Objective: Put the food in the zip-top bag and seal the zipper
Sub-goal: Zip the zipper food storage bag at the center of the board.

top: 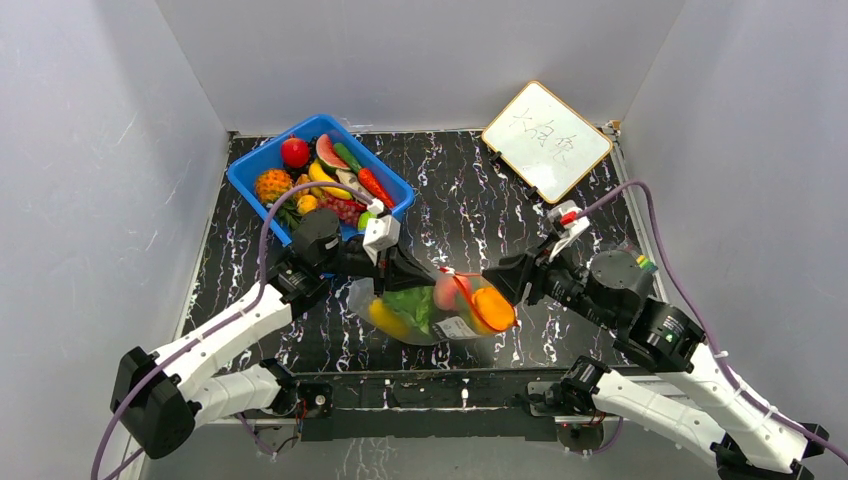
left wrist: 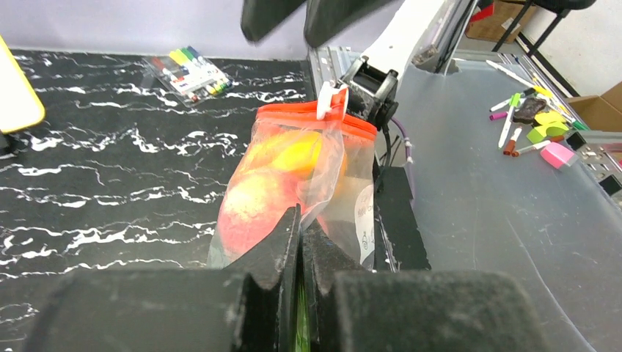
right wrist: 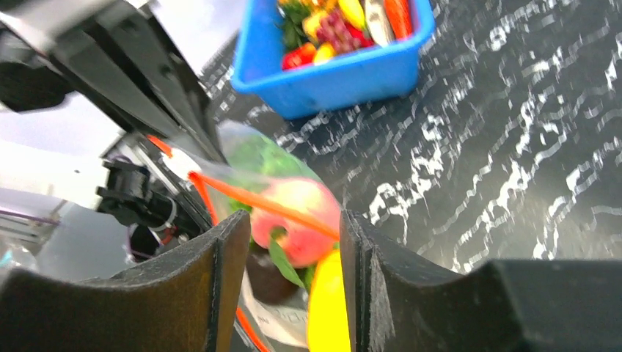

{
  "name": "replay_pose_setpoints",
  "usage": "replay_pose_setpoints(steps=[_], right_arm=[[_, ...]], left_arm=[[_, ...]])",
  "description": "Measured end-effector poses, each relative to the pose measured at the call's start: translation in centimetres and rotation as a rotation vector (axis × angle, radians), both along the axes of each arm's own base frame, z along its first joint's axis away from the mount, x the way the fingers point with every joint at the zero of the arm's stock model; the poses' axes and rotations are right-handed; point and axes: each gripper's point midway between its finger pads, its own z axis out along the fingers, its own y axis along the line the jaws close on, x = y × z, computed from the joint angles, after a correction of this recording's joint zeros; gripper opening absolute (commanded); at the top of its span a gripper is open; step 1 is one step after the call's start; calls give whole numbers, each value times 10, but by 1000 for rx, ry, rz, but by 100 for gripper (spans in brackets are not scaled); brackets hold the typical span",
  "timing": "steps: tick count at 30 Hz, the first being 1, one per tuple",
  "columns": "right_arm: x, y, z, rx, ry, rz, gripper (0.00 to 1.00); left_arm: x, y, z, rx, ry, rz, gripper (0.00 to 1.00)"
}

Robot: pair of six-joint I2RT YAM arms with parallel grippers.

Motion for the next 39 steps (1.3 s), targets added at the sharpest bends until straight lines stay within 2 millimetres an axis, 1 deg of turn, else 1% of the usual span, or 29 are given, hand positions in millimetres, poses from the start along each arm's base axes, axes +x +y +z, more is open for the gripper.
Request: replay_pose_setpoints(steps=[4,8,10,12,16,20,24,26,30,33,39], right_arm=[[0,-10,-31,-86,80,-44,52],[1,-18,-61,-155,138,-78,52],[2,-20,-72,-180,161,-93,52],[3,-21,-79,-191,177,-106,54],[8,-21,-84,-207,189,-131,56],[13,-16,-88,-206,184,-128,56],[16,-8,-95,-205,187,-114,51],[17,-5,-94,-196,181,-107,48],[20,1,-97,-183,173,-95,46],[21,6,-100,-178,173,-81,46],[19,12,-97,-168,165,-48,48]], left_arm=[[1,1,15,-42,-29,23,0],[0,3,28,-79,-59,30,0],[-1,3,32,-89,-67,30,0],[-1,4,33,-93,-68,31,0],[-2,4,35,-96,-65,31,0],[-2,4,36,-100,-68,31,0],[-2,4,36,-102,-71,30,0],[-3,4,37,-103,-76,29,0],[-4,6,37,-101,-86,25,0],[-6,7,37,-99,-93,17,0],[-12,12,36,-89,-118,10,0]])
